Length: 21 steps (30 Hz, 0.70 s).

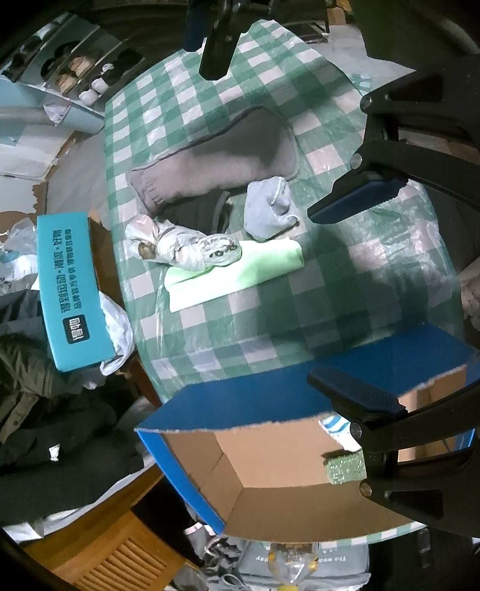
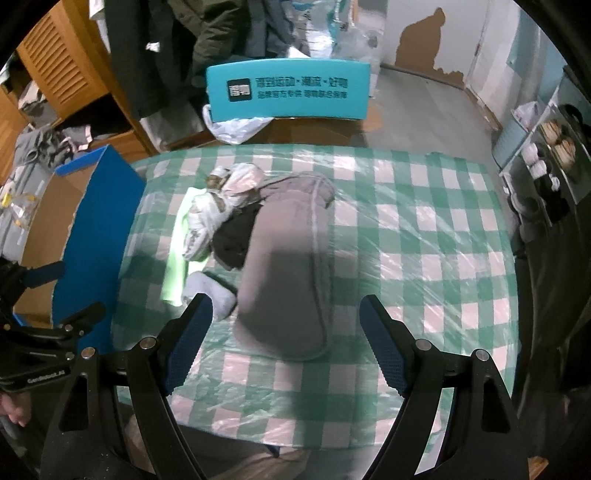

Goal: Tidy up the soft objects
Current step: 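Lower the right tool onto the long grey sock and close on it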

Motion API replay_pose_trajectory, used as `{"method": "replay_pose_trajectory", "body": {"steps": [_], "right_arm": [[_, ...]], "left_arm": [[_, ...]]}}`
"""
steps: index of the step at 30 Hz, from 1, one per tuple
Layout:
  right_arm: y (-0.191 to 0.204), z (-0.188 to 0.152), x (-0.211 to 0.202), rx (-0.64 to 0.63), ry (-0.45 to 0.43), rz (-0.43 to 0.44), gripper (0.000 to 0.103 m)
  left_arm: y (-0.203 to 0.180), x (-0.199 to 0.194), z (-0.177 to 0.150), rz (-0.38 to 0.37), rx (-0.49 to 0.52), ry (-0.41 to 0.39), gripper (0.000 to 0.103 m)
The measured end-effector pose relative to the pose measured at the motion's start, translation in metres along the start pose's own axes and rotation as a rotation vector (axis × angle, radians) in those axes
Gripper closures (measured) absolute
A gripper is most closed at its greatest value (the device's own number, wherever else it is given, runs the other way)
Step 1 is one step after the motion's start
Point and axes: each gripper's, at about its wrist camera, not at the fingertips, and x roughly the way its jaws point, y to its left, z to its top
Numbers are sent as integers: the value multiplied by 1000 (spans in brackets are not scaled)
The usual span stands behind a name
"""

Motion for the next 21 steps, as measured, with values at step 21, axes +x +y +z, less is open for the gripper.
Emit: {"method": "replay_pose_trajectory", "body": {"steps": [21], "right_arm": [[-12, 9, 45, 4, 71, 13, 21]], "left_arm": [[-7, 30, 16, -29, -22, 56, 21]]}}
